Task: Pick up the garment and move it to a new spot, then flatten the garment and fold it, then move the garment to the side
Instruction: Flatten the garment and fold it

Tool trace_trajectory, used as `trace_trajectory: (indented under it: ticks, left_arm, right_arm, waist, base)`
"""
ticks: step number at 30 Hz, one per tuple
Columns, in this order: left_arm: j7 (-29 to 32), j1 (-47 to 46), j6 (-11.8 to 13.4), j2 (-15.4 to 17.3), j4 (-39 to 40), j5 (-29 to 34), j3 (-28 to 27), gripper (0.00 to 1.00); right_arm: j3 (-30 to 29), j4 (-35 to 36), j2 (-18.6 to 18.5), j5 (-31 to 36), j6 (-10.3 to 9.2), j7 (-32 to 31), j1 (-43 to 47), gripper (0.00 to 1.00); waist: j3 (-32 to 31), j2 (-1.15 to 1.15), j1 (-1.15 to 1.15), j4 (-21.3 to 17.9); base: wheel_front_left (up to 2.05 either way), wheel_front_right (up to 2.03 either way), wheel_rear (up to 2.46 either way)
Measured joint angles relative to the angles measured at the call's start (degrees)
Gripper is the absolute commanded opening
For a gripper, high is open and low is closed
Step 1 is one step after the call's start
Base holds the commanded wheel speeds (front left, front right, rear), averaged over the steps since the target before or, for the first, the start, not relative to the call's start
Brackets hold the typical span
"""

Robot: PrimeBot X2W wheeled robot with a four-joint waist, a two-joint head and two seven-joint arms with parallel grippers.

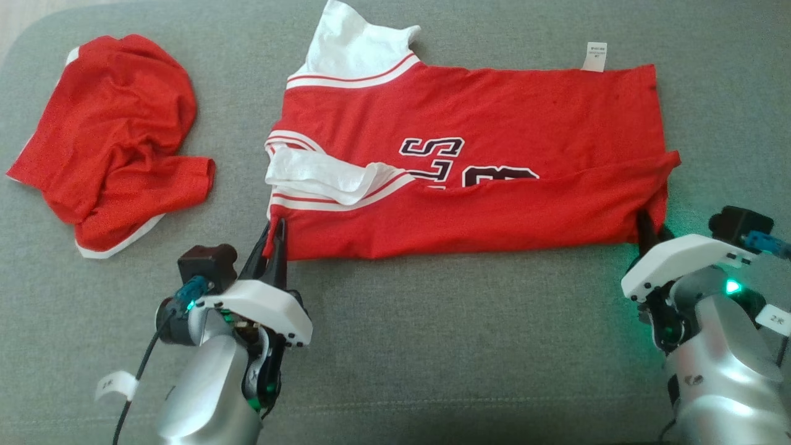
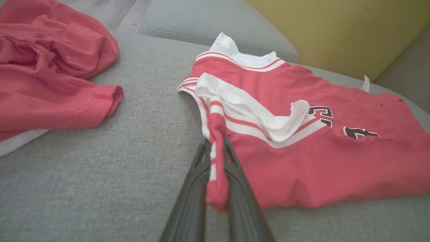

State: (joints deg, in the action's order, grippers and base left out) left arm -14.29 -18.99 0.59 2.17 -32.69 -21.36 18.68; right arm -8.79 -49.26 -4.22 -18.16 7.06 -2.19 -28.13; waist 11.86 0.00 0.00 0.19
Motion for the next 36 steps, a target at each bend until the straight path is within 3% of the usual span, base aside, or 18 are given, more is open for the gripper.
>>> trace_trajectory:
  ticks: [11, 23, 36]
  left_arm:
    - [0.36, 0.23, 0.27, 1.22, -2.98, 0.0, -0.7, 0.0]
    - [8.39, 6.75, -3.61, 4.37, -2.41, -1.49, 2.21, 0.0]
    - [16.31, 16.34, -4.59, 6.84, 5.78, -3.42, 5.32, 0.0]
  right_arm:
    - [7.47, 0.18, -4.43, -4.01, 0.0, -7.09, 0.34, 0.0]
    - [16.11, 11.37, -13.3, -12.27, 0.0, -22.75, 8.48, 0.0]
    - [15.53, 23.07, -16.17, -15.07, 0.0, -31.38, 21.21, 0.0]
  waist:
    - [-3.43, 0.0, 0.0, 0.17]
    - [-9.41, 0.0, 0.0, -0.85]
    - [-13.22, 0.0, 0.0, -2.56]
  base:
    - [0.0, 0.0, 0.0]
    - [0.0, 0.0, 0.0]
    - [0.0, 0.0, 0.0]
